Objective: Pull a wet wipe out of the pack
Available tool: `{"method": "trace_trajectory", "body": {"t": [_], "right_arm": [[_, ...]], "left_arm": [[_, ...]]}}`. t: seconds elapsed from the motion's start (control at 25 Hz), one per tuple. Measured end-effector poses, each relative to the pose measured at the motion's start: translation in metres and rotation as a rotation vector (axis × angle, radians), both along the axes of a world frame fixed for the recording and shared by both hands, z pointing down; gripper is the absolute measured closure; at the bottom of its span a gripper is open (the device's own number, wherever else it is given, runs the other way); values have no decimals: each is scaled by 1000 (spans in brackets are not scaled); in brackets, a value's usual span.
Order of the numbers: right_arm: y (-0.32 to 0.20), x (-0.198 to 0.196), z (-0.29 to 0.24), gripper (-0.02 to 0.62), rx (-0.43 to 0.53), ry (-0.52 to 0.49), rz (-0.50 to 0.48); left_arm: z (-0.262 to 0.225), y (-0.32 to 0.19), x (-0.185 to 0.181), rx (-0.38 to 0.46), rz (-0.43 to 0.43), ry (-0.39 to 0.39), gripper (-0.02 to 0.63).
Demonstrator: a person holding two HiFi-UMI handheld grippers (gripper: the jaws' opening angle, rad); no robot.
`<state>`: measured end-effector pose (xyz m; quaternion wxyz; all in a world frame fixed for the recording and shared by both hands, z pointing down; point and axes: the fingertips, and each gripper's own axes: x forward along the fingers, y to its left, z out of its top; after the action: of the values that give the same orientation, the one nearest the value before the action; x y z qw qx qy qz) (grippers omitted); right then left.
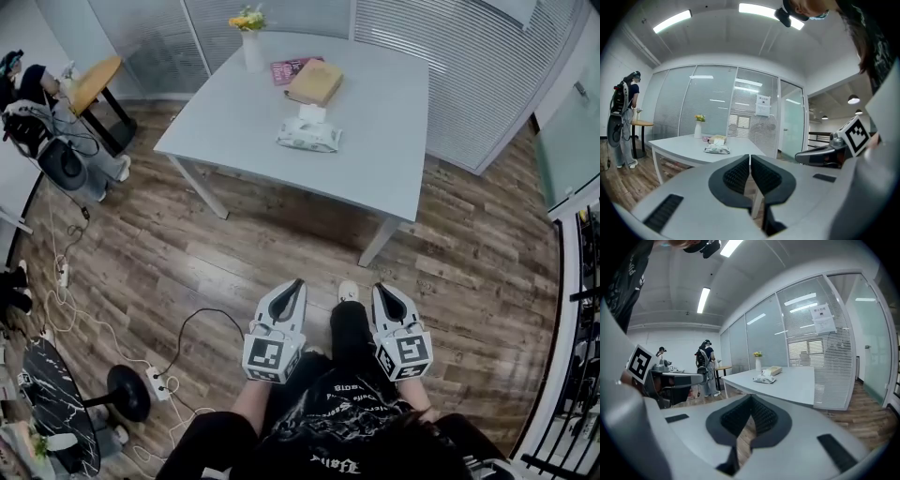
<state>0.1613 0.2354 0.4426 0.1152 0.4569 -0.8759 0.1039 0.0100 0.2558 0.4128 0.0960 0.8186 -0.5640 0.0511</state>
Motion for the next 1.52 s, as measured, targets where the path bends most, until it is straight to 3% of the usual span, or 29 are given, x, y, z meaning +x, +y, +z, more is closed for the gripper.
{"method": "trace_trajectory", "body": {"t": [0.36,0.84,1.28,1.52], "right_arm": [[-128,-14,-8,597,14,-10,-107],[-286,-13,-16,597,37,-21,-253],[-335,-15,-9,597,18,-23,-277],[-363,-23,-2,597,1,-26,-230]], "left_arm": [[-12,-103,-15,14,-114,-20,592],[-10,-237,10,-3,-225,-25,592],[6,-293,18,-41,-226,-58,592],[14,-335,10,-58,-156,-79,592]]}}
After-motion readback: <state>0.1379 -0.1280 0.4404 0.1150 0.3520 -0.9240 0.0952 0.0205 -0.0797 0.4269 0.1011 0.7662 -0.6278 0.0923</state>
